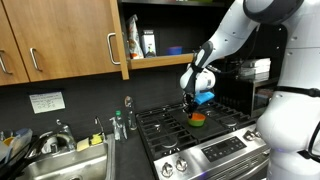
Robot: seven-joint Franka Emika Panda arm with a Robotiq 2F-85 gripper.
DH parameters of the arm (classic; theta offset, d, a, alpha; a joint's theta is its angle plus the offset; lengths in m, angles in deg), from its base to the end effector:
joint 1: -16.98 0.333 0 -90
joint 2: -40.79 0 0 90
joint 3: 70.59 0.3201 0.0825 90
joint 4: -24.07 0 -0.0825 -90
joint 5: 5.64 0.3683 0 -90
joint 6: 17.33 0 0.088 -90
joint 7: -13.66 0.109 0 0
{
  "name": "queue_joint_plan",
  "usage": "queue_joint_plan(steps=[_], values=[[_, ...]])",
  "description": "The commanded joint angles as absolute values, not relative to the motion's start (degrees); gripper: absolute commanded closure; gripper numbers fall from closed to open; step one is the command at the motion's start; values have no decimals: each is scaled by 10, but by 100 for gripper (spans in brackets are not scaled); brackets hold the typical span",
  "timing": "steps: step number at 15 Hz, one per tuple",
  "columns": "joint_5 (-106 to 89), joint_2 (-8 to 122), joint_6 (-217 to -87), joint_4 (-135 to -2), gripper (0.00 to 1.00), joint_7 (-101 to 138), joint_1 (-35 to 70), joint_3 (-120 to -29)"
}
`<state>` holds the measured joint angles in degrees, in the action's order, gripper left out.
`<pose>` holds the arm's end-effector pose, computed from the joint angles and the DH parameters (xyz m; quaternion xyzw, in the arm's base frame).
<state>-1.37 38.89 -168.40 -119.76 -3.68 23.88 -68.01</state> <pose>0.4619 0.0753 0.3229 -0.9762 -0.2009 -0.0808 0.0143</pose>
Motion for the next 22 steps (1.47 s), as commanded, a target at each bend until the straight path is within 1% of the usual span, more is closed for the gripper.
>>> queue_joint_plan(steps=[1, 8, 15, 22], values=[[-50, 334, -1640, -1208, 99, -31, 232, -673], [-62, 279, -1602, -1210, 99, -41, 238, -677], [-115, 301, -1591, -1204, 99, -29, 233, -671], [-219, 212, -1534, -1217, 99, -17, 235, -655]])
